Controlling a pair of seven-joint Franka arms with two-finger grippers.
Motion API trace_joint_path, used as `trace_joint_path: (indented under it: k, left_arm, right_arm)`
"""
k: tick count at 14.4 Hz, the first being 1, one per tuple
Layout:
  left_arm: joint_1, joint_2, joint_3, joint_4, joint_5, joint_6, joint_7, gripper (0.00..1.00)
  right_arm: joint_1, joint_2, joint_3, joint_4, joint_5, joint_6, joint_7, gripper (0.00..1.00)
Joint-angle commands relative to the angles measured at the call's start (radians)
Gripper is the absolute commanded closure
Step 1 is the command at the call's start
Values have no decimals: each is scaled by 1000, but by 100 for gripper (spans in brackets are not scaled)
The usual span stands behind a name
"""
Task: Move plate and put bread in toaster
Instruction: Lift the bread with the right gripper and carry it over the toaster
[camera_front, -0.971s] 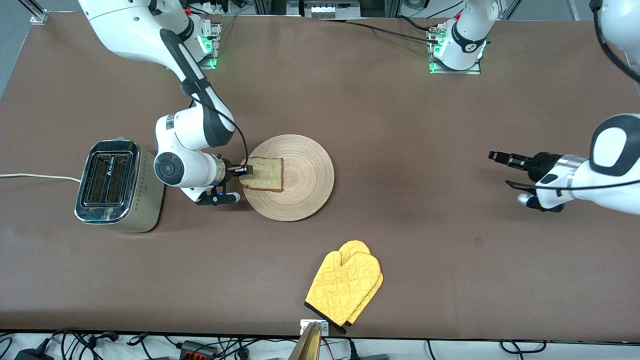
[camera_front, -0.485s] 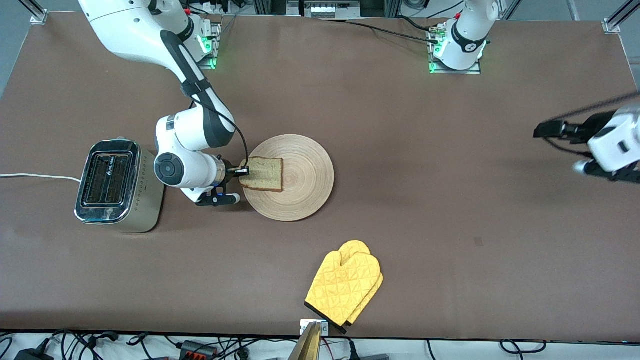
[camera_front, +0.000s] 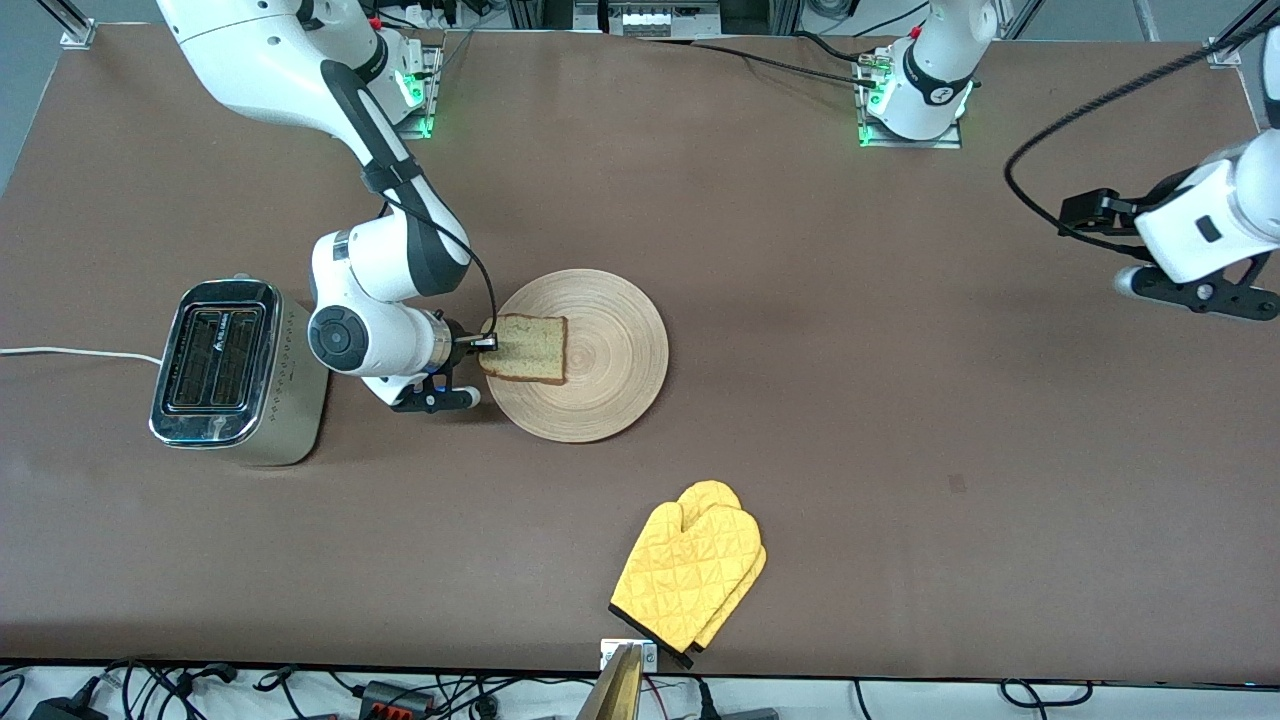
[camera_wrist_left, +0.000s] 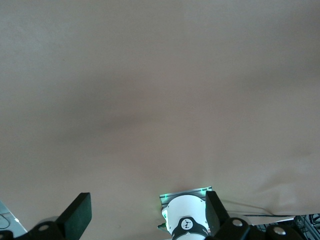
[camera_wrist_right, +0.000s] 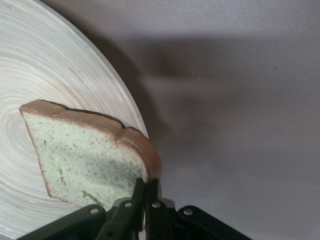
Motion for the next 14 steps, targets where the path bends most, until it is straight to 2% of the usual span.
trace_joint_path:
  k: [1, 3, 4, 5, 7, 8, 10, 11, 14]
  left_arm:
    - [12, 30, 26, 47, 36, -26, 4, 0]
    - [19, 32, 58, 43, 24, 10, 2, 0]
    - [18, -14, 73, 8, 27, 70, 2, 0]
    - [16, -85, 76, -82, 22, 108, -1, 0]
    - [15, -210, 108, -251, -8, 226, -34, 0]
    - [6, -238, 151, -290, -52, 245, -50, 0]
    - [-69, -264, 246, -332, -103, 242, -53, 0]
    - [-101, -291, 271, -353, -103, 253, -55, 0]
    - [-111, -292, 259, -349, -91, 274, -58, 0]
  right_arm:
    - [10, -13, -4, 28, 17, -11, 8, 100]
    - [4, -71, -13, 59, 9, -80, 31, 100]
    - [-1, -100, -18, 97, 1, -150, 51, 100]
    - [-2, -117, -30, 144, -23, -225, 73, 100]
    - [-1, -127, -51, 287, -161, -395, 97, 100]
    - [-4, -127, -51, 357, -240, -487, 99, 100]
    - [-4, -128, -74, 442, -375, -621, 99, 100]
    - [-4, -128, -97, 474, -431, -678, 97, 100]
    - [-6, -130, -163, 501, -555, -755, 70, 100]
